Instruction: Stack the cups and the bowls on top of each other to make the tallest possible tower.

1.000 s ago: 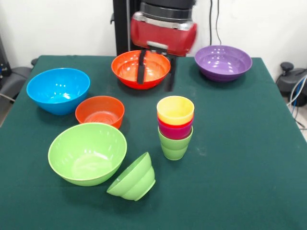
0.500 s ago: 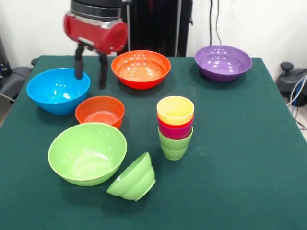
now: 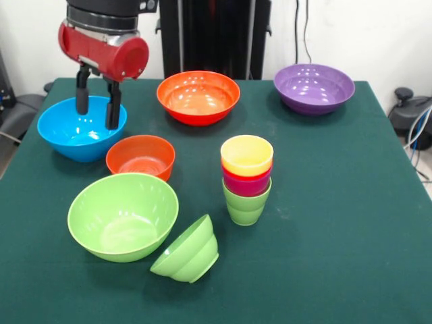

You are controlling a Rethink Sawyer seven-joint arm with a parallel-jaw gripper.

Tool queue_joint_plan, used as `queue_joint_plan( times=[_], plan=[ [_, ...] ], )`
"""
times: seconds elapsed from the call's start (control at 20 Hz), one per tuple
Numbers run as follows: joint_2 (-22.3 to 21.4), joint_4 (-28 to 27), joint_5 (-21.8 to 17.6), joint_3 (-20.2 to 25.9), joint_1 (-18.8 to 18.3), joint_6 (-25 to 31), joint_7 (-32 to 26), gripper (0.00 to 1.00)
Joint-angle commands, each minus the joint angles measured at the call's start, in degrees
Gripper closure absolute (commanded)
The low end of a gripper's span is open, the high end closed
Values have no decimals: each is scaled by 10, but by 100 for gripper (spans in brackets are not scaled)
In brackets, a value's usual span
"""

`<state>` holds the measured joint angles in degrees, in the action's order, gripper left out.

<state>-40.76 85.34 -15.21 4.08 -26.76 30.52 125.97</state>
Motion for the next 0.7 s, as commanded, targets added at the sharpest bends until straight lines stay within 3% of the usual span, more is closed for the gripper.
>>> queue_joint_plan(
  times=[0.05, 0.7],
  plan=[
    [73, -61, -42, 3, 56, 32, 2, 0],
    [135, -136, -16, -34, 112, 38, 41, 0]
  ],
)
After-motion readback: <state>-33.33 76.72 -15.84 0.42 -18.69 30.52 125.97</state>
